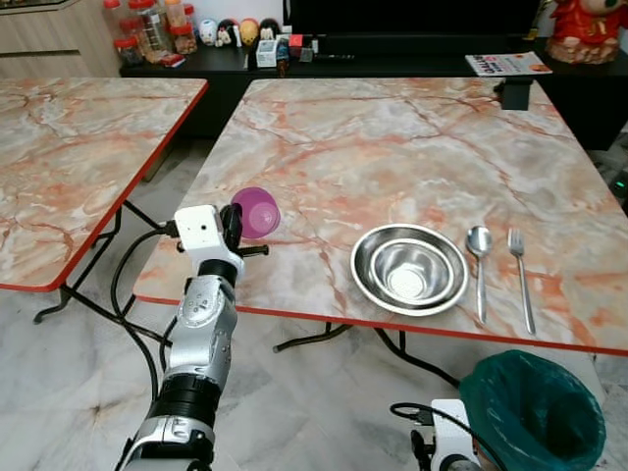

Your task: Setting the table

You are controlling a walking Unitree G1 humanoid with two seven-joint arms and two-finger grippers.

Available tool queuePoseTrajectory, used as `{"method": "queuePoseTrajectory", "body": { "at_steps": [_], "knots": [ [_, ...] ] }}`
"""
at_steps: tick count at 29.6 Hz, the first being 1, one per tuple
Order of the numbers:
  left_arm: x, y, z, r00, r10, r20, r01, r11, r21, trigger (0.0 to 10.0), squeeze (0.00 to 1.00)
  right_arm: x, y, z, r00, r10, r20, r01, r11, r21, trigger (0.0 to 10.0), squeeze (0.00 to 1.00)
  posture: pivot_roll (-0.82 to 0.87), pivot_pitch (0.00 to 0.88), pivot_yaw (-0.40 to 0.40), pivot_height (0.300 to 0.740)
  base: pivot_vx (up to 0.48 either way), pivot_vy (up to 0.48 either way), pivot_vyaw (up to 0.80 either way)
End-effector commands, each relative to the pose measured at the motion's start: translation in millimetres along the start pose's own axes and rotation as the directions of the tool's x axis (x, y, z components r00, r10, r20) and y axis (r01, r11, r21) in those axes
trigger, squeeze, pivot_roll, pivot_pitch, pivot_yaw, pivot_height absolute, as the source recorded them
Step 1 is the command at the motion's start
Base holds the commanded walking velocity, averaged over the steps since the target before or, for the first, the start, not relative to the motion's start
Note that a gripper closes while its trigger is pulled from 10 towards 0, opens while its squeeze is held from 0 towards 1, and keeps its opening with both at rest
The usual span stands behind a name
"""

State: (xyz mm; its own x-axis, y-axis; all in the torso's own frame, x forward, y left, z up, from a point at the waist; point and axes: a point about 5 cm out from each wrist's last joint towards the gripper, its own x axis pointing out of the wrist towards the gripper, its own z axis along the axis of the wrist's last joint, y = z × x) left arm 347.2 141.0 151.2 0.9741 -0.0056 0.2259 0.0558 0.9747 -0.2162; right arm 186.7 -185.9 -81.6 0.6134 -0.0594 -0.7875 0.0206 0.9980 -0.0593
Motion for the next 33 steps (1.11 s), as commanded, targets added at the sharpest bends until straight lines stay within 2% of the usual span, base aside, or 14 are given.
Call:
{"method": "queuePoseTrajectory", "body": {
  "at_steps": [1, 17, 30, 33],
  "knots": [
    [2.6, -2.6, 7.6, 0.999, -0.018, 0.029, 0.019, 1.000, -0.004, 10.0, 0.00, -0.3, 1.7, -1.7, 1.000, 0.002, -0.003, -0.002, 1.000, 0.003, 10.0, 0.00, 0.02, 0.049, 0.062, 0.726, 0.319, 0.000, 0.00],
    [1.3, -5.7, 8.5, 0.998, -0.058, 0.028, 0.058, 0.998, -0.020, 10.0, 0.00, -0.5, 3.0, -1.8, 1.000, 0.003, 0.007, -0.003, 1.000, 0.013, 10.0, 0.00, 0.02, 0.054, 0.068, 0.722, 0.317, 0.000, -0.12],
    [-1.3, -7.1, 7.3, 0.994, -0.110, 0.005, 0.110, 0.993, -0.046, 10.0, 0.00, -0.7, 1.8, -0.7, 1.000, -0.007, 0.023, 0.006, 1.000, 0.021, 10.0, 0.00, 0.02, 0.055, 0.072, 0.722, 0.000, 0.000, 0.00],
    [-3.0, -5.6, 6.9, 0.993, -0.118, -0.003, 0.118, 0.992, -0.042, 10.0, 0.00, -0.9, 1.2, -0.9, 1.000, -0.004, 0.024, 0.004, 1.000, 0.006, 10.0, 0.00, 0.02, 0.056, 0.073, 0.740, 0.000, 0.000, 0.00]
  ]
}}
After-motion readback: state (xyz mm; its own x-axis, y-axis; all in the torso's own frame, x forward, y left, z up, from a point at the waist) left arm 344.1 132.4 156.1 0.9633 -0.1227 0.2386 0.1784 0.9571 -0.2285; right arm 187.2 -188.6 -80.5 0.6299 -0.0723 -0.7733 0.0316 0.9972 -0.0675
